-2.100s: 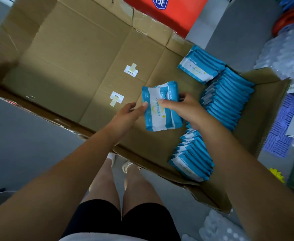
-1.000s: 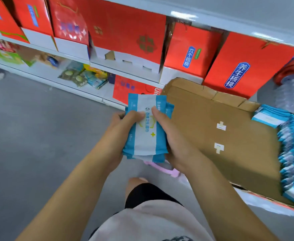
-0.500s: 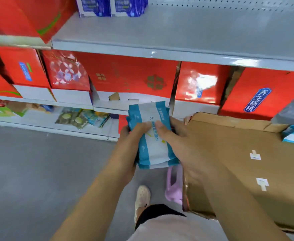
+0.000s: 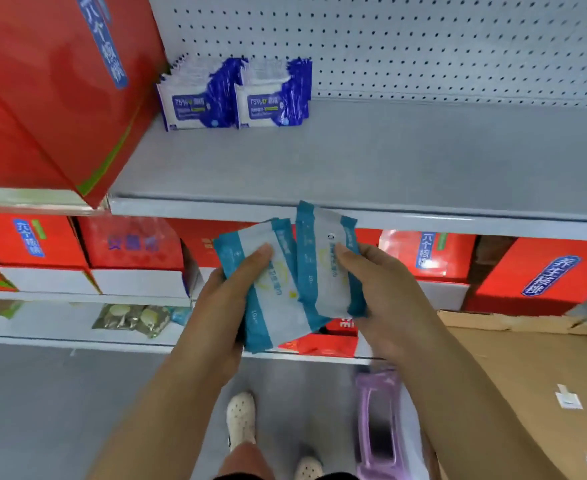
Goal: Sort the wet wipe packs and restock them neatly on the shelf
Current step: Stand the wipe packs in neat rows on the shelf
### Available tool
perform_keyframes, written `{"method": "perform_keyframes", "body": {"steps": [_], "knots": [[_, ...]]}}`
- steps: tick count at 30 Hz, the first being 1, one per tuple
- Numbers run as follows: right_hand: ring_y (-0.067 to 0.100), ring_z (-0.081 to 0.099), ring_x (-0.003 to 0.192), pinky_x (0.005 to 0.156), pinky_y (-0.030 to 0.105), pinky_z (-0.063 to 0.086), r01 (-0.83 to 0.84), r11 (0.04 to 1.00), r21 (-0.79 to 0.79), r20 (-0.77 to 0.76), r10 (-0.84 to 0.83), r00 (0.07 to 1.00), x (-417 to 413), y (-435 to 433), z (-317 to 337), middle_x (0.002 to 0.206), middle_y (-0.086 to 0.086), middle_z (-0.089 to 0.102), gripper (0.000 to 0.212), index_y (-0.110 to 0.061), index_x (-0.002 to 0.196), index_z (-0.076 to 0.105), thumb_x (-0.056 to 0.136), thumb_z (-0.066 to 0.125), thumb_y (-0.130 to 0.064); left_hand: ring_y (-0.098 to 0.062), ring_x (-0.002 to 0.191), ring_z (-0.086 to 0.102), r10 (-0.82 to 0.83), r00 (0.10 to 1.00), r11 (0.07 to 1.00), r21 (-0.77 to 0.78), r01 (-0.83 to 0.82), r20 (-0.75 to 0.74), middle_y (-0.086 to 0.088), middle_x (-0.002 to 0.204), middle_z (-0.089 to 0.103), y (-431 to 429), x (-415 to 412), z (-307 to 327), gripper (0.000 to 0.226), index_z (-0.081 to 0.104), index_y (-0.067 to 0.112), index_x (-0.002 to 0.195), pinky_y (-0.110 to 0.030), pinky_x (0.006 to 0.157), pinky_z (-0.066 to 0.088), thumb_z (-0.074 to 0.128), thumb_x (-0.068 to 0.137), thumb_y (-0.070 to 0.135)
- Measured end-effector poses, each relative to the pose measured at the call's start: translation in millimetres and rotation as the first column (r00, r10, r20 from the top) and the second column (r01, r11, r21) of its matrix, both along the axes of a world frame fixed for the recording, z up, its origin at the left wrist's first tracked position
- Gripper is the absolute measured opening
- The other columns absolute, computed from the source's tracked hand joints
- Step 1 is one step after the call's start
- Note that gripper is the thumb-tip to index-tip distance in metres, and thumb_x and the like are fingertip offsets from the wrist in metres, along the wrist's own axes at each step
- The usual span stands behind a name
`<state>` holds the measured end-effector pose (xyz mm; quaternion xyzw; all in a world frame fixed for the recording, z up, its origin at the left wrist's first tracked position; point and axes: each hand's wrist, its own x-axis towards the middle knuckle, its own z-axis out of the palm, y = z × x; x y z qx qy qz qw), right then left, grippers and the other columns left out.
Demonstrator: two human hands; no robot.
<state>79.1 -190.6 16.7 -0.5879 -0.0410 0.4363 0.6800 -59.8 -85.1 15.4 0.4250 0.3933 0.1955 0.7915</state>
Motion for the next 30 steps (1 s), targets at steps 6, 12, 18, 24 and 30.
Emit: {"method": "perform_keyframes", "body": {"steps": [6, 12, 18, 24, 30], "knots": [[0.027, 0.068, 0.100, 0.086, 0.043, 0.055, 0.195, 0.967, 0.162, -0.106, -0.179, 0.978, 47, 69, 3, 0.112, 0.014, 0.072, 0.032, -0.004, 0.124, 0.061, 0.092, 0.057, -0.007, -0.025, 0.105, 0.075, 0.022, 1.000, 1.000, -0.001, -0.022, 0.017, -0.004, 0.114, 0.078, 96, 37, 13, 0.033, 0.068, 0.023, 0.125, -0.055, 0.102, 0.053, 0.068, 0.095, 0.038], [0.026, 0.072, 0.101, 0.083, 0.039, 0.059, 0.211, 0.969, 0.132, 0.142, -0.229, 0.963, 95, 112, 17, 0.112, 0.009, 0.075, 0.035, -0.009, 0.125, 0.063, 0.091, 0.059, 0.002, -0.026, 0.103, 0.076, -0.125, 0.992, 0.992, 0.026, 0.124, 0.015, -0.003, 0.111, 0.078, 156, 81, 27, 0.027, 0.069, 0.030, 0.120, -0.055, 0.093, 0.058, 0.063, 0.097, 0.043], [0.011, 0.073, 0.086, 0.077, 0.028, 0.059, 0.331, 0.943, -0.041, 0.580, -0.247, 0.776, 190, 140, 18, 0.100, -0.001, 0.076, 0.027, -0.017, 0.109, 0.068, 0.085, 0.076, -0.007, -0.022, 0.102, 0.076, -0.101, 0.995, 0.993, 0.063, 0.099, 0.025, 0.000, 0.112, 0.078, 179, 130, 26, 0.030, 0.066, 0.028, 0.126, -0.048, 0.092, 0.059, 0.062, 0.099, 0.038], [0.011, 0.064, 0.089, 0.075, 0.032, 0.059, 0.323, 0.916, -0.240, 0.899, 0.083, 0.431, 302, 182, 17, 0.098, -0.011, 0.066, 0.025, -0.024, 0.106, 0.073, 0.085, 0.072, -0.010, -0.022, 0.099, 0.077, -0.102, 0.995, 0.994, 0.039, 0.103, -0.019, -0.001, 0.108, 0.080, 176, 191, 25, 0.028, 0.071, 0.025, 0.120, -0.043, 0.087, 0.060, 0.066, 0.095, 0.039], [0.018, 0.062, 0.095, 0.087, 0.030, 0.051, 0.192, 0.939, -0.286, 0.956, 0.266, 0.127, 370, 225, 14, 0.110, 0.002, 0.067, 0.027, -0.018, 0.111, 0.072, 0.088, 0.067, -0.006, -0.021, 0.097, 0.077, -0.027, 0.997, 0.997, 0.073, 0.032, -0.067, 0.000, 0.107, 0.080, 165, 227, 20, 0.034, 0.069, 0.023, 0.122, -0.045, 0.092, 0.058, 0.070, 0.092, 0.040]]}}
